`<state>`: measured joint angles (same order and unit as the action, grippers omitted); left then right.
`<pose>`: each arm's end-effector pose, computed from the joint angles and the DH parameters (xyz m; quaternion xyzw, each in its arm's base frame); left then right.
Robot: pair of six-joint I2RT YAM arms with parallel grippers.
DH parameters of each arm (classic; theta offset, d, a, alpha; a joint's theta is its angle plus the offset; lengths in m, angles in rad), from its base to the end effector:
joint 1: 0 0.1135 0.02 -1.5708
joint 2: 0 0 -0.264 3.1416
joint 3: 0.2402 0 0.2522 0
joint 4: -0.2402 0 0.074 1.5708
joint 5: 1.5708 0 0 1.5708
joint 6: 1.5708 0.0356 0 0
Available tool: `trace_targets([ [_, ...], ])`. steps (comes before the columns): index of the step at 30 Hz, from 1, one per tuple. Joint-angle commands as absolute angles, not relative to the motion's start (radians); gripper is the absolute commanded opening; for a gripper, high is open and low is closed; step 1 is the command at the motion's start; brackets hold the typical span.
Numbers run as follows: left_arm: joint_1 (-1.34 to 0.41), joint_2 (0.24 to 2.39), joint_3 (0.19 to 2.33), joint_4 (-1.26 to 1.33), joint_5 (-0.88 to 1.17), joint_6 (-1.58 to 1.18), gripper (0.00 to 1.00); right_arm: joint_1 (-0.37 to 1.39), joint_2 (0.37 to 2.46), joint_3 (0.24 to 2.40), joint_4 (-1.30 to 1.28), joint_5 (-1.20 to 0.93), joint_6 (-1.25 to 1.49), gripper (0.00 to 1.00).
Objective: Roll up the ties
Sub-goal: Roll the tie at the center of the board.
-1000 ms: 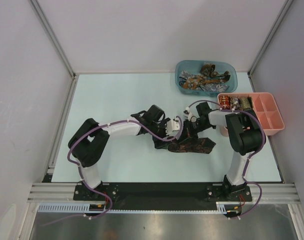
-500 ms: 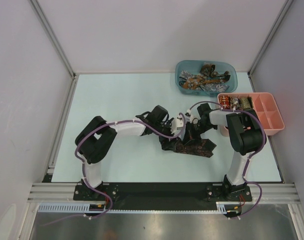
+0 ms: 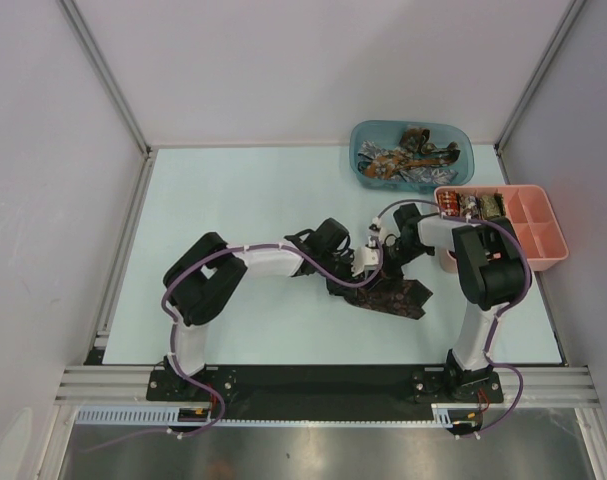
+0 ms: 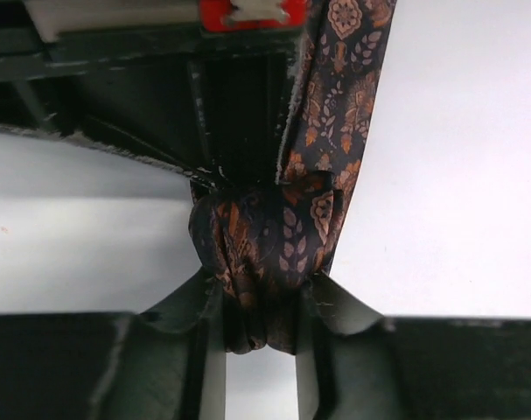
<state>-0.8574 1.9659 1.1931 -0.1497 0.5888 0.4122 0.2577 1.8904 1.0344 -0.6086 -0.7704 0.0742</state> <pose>0.2478 -0.3165 0.1465 0.6124 0.6756 -0.3356 0.2366 0.3025 0.1054 0.1195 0.1046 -0.9197 -0.3782 0.0135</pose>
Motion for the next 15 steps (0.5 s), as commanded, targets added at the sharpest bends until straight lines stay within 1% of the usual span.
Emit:
trace_targets([
  [1,-0.884,1.968,1.207,-0.267,0.471,0.515,0.19,0.218,1.856,1.104,-0.727,-0.798,0.006,0.2],
  [2,-0.884,1.967,1.204,-0.275,0.448,0.521,0.19,0.204,1.845,1.112,-0.756,-0.823,0.003,0.25],
  [3,-0.884,1.967,1.201,-0.294,0.422,0.537,0.19,0.186,1.818,1.114,-0.768,-0.834,0.003,0.36],
  [6,-0.885,1.963,1.197,-0.31,0.394,0.538,0.19,0.173,1.775,1.108,-0.805,-0.874,0.003,0.51],
  [8,-0.887,1.96,1.197,-0.311,0.39,0.537,0.19,0.175,1.769,1.109,-0.843,-0.864,-0.043,0.51],
  [9,-0.887,1.962,1.198,-0.313,0.388,0.531,0.19,0.17,1.773,1.112,-0.857,-0.839,-0.054,0.5],
  [15,-0.887,1.973,1.198,-0.308,0.417,0.512,0.18,0.161,1.781,1.124,-0.969,-0.654,-0.21,0.43],
])
